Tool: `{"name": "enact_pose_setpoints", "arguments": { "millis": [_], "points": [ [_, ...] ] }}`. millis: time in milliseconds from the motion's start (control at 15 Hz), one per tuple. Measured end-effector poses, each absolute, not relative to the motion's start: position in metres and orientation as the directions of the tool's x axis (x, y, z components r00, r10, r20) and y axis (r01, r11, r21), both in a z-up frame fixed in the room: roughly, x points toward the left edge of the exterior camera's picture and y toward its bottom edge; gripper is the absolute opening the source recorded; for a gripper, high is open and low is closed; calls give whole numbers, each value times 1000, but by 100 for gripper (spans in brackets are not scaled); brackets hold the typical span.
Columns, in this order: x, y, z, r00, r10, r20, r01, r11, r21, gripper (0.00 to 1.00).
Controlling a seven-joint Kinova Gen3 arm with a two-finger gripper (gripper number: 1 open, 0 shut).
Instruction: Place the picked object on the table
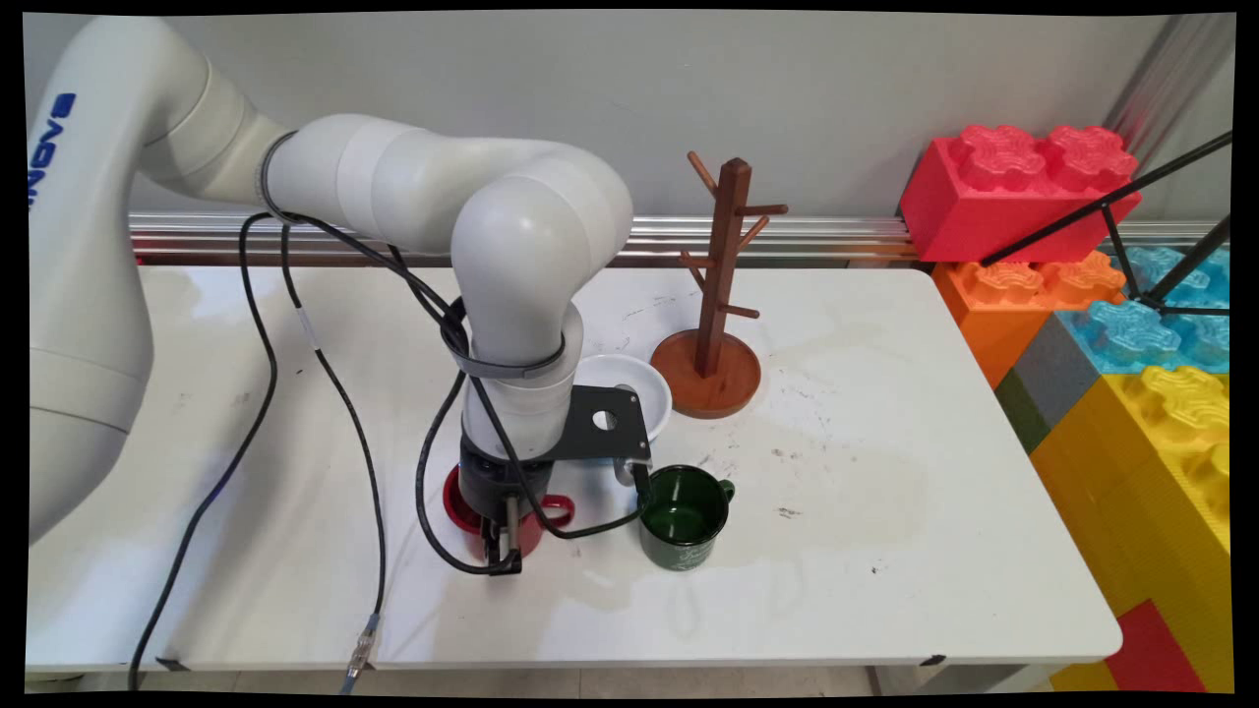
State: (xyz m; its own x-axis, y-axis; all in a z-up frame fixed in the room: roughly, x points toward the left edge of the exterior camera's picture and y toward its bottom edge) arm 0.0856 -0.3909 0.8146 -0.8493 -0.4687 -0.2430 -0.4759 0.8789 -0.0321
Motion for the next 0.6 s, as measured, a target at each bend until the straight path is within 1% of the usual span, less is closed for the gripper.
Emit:
{"name": "enact_pose_setpoints", "arguments": {
  "millis": [333, 600],
  "points": [
    [85, -390, 814, -856, -463, -230, -469, 883, -32, 100],
    [86, -390, 822, -867, -452, -208, -456, 889, -31, 100]
  ]
}}
